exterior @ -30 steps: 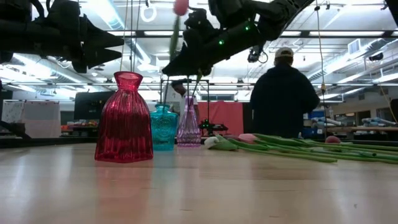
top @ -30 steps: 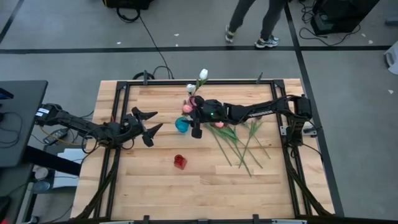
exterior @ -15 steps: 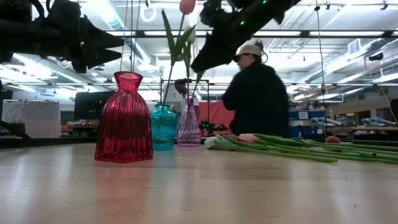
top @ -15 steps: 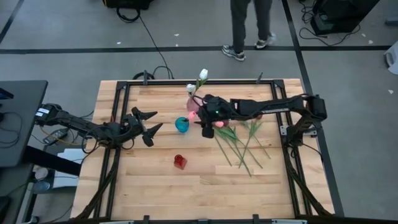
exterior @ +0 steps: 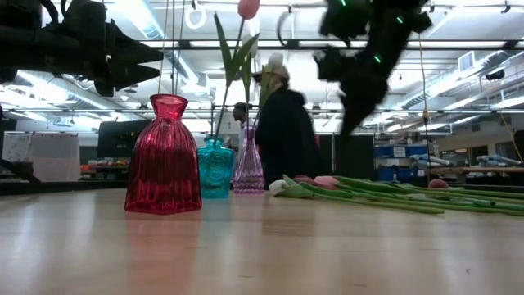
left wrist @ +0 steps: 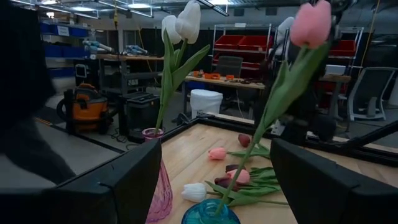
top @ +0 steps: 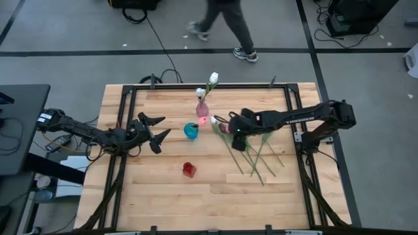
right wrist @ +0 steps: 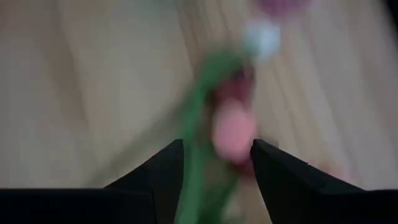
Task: Sort flowers into vase by color
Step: Put the top pink flower into the blue vase
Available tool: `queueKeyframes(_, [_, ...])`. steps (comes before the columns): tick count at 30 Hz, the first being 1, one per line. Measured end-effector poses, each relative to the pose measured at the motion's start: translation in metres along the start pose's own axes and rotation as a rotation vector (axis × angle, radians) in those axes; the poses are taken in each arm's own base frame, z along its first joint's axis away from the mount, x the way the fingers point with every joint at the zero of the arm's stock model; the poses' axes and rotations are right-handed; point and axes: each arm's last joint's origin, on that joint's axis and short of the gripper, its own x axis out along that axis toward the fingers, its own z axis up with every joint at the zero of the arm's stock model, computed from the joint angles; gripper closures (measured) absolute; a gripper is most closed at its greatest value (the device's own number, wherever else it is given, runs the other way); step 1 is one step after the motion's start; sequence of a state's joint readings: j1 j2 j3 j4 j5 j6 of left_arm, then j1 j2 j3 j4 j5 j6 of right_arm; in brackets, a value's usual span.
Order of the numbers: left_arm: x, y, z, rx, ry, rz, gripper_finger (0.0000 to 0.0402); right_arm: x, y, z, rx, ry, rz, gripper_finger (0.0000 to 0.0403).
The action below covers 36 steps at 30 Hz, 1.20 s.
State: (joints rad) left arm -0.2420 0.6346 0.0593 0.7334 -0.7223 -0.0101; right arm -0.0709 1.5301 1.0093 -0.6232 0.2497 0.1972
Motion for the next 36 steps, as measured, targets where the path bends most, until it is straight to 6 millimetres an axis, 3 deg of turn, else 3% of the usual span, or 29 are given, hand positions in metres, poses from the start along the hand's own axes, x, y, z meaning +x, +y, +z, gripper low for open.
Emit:
queueKeyframes(7, [0.0, 0.0, 0.0, -0.003, -0.002, 0.003, 0.0094, 0.012, -0.039, -0.056, 0.292, 0.361, -0.181, 0.0221])
queueKeyframes(10, [0.0, 0.0, 0.001, -0.003, -0.007, 0.005, 0.0094, 0.016, -0.049, -0.069, 0.376, 0.464, -0.222, 0.0232])
queueKeyframes(16, [0.0, 0.0, 0.001, -0.002, -0.006, 0.006, 0.0094, 0.017, -0.047, -0.071, 0.413, 0.484, -0.182, 0.025])
queueKeyframes(31, [0.0, 0.0, 0.001, -0.001, -0.006, 0.013, 0.0094, 0.033, -0.041, -0.084, 0.409, 0.452, -0.086, 0.0253])
queueKeyframes(36, [0.0, 0.0, 0.001, 0.0, -0.006, 0.012, 0.0094, 0.037, -0.044, -0.091, 0.419, 0.46, -0.109, 0.0288])
